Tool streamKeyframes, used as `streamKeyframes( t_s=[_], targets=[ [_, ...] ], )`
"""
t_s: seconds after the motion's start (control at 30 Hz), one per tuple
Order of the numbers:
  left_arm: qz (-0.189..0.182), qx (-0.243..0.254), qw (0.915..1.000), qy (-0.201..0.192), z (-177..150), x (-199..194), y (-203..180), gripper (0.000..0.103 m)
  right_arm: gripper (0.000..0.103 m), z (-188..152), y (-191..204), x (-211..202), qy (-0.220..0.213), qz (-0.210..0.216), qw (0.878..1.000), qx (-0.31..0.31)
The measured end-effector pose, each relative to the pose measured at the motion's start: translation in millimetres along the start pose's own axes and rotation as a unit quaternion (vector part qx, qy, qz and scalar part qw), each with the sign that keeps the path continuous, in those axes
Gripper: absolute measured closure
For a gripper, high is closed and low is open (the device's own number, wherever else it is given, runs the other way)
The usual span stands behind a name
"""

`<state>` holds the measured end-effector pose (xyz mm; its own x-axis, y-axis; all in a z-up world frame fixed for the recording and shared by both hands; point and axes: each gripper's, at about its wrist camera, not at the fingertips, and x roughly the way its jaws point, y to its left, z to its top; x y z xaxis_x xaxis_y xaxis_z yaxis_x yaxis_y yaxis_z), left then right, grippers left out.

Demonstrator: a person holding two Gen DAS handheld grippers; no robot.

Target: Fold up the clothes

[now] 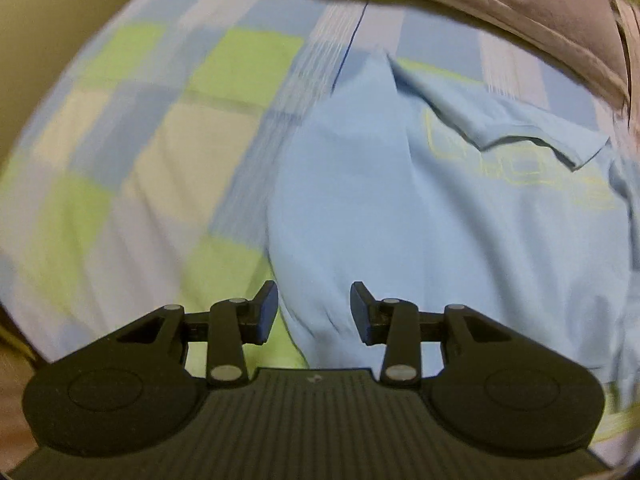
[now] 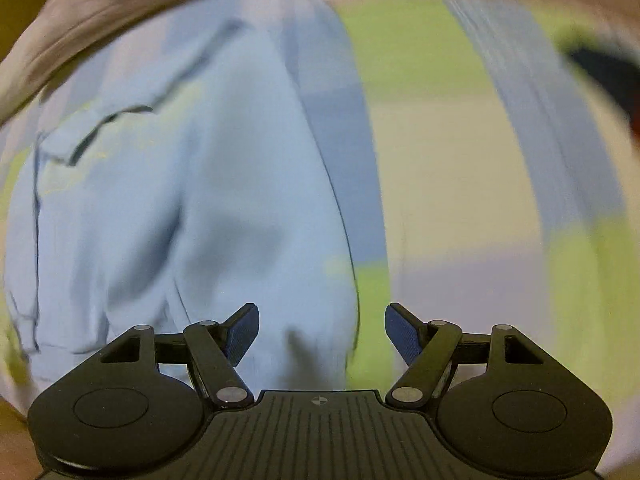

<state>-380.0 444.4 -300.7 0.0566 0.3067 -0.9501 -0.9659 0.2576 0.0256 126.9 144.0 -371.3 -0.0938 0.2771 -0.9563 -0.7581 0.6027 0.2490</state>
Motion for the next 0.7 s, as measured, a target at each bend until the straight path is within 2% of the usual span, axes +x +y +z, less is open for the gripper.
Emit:
streamKeyframes(
  t_s=[0.07,0.13,0.17,0.2,0.23,0.27,0.3,0.37,0.4,0.47,0.5,0.53,0.57,0.6,0.63,0.67,0.7],
  targets=[
    [-0.008,-0.021,0.9997,0.008,-11.3,2.1,-1.3,0.067,0.030,-16.8,-11.0,12.8,0.007,0.015,0.999,0.051],
    [0.001,-0.016,0.9998,0.008,-10.6,3.8,-8.1,0.067,0.031,-26.0,-14.4,25.1,0.012,0.041,0.995,0.087],
    [0.002,-0.013,0.9999,0.005,-9.5,4.2,-12.0,0.067,0.040,-30.3,-12.4,31.7,0.013,0.048,0.994,0.093],
    [0.002,-0.012,0.9999,0.000,-9.6,1.7,-13.3,0.067,0.070,-31.5,-7.7,38.1,0.014,0.036,0.996,0.086],
    [0.003,-0.010,0.9999,-0.004,-9.7,-0.7,-14.5,0.067,0.081,-28.5,-2.9,43.3,0.017,0.014,0.997,0.071],
    [0.003,-0.009,0.9999,-0.008,-9.7,-3.1,-15.8,0.067,0.091,-24.8,0.7,40.3,0.018,0.013,0.998,0.053],
    [0.004,-0.008,0.9999,-0.013,-9.9,-5.6,-17.1,0.067,0.094,-19.7,2.0,31.9,0.011,0.023,0.999,0.033],
    [0.011,-0.002,0.9998,-0.014,-14.2,-10.6,-15.7,0.061,0.094,-6.6,-4.5,5.9,-0.016,0.005,1.000,-0.001],
    [0.012,0.003,0.9998,-0.013,-16.9,-11.5,-15.6,0.060,0.094,1.0,-11.9,-7.7,-0.033,-0.014,0.999,-0.010],
    [0.010,0.017,0.9998,-0.009,-23.8,-10.6,-18.1,0.055,0.094,18.9,-37.9,-34.7,-0.070,-0.082,0.994,-0.002],
    [0.006,0.025,0.9996,-0.006,-26.9,-5.8,-22.1,0.053,0.093,27.7,-51.6,-47.2,-0.088,-0.119,0.989,0.005],
    [0.000,0.036,0.9993,-0.002,-29.9,0.0,-28.0,0.048,0.086,35.9,-66.7,-57.5,-0.104,-0.163,0.981,0.019],
    [-0.005,0.047,0.9989,0.002,-32.9,5.8,-33.9,0.043,0.075,44.7,-81.1,-67.3,-0.118,-0.203,0.972,0.032],
    [-0.010,0.061,0.9981,0.004,-36.7,13.1,-41.4,0.041,0.042,53.3,-91.5,-75.4,-0.126,-0.228,0.964,0.045],
    [-0.010,0.071,0.9974,0.007,-39.2,22.2,-48.8,0.039,0.027,59.4,-96.4,-82.6,-0.133,-0.246,0.958,0.056],
    [-0.010,0.082,0.9966,0.009,-41.6,31.3,-56.3,0.039,0.027,63.8,-99.4,-88.4,-0.141,-0.256,0.954,0.065],
    [-0.007,0.089,0.9959,0.013,-43.7,42.4,-62.5,0.039,0.027,64.6,-98.1,-91.2,-0.149,-0.247,0.955,0.072]
  ],
)
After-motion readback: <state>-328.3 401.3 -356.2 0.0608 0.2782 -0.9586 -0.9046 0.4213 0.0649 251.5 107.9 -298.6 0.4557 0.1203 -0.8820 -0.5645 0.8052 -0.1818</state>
